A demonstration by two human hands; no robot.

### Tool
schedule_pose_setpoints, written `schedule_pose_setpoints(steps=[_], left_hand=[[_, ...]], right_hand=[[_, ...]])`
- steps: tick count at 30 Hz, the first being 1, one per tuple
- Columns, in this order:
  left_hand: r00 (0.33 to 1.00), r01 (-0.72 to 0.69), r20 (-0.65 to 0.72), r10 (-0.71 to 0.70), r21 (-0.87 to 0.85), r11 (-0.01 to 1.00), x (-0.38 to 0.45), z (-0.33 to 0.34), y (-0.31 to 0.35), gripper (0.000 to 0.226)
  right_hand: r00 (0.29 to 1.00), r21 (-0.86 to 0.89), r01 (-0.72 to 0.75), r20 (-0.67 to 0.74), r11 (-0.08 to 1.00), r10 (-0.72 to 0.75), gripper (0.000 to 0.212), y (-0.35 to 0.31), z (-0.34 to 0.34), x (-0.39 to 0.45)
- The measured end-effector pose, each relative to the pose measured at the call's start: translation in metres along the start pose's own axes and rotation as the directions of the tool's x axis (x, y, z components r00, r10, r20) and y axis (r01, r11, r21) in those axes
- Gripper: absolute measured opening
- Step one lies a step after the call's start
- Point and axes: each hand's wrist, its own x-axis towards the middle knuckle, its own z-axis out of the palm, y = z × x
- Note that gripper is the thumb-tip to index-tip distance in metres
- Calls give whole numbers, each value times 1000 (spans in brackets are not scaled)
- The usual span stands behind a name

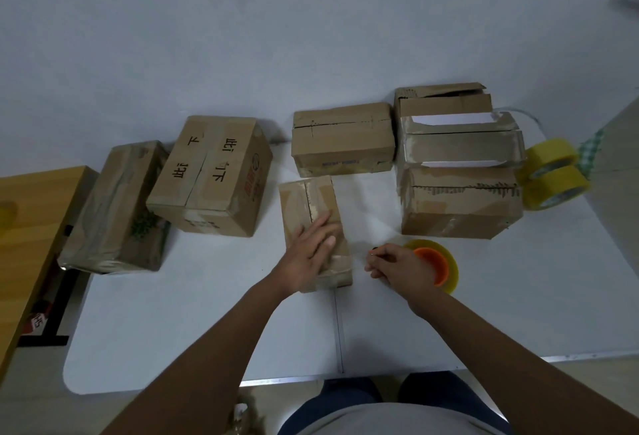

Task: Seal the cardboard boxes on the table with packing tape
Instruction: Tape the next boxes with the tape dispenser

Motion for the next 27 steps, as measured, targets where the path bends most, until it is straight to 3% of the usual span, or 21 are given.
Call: schedule_pose_setpoints(steps=[9, 12, 16, 23, 27], left_hand=[[981, -195, 67, 184, 435, 879, -14, 6, -22, 77], [977, -205, 58, 205, 510, 835, -13, 11, -24, 77], [968, -197, 19, 251, 680, 706, -12, 20, -21, 76], [972, -43, -131, 194, 715, 697, -5, 31, -1, 74], [963, -34, -155, 221, 744, 667, -4, 40, -2, 73]], right_hand=[[999, -120, 43, 4, 992, -43, 5, 4, -9, 4], [999, -152, 30, -28, 988, -34, 2, 8, -11, 7], [999, -133, 39, -11, 990, -40, 2, 9, -11, 8], [991, -229, 135, 17, 964, -135, 10, 6, -7, 6], [976, -339, 207, 5, 918, -218, 11, 7, -5, 6]])
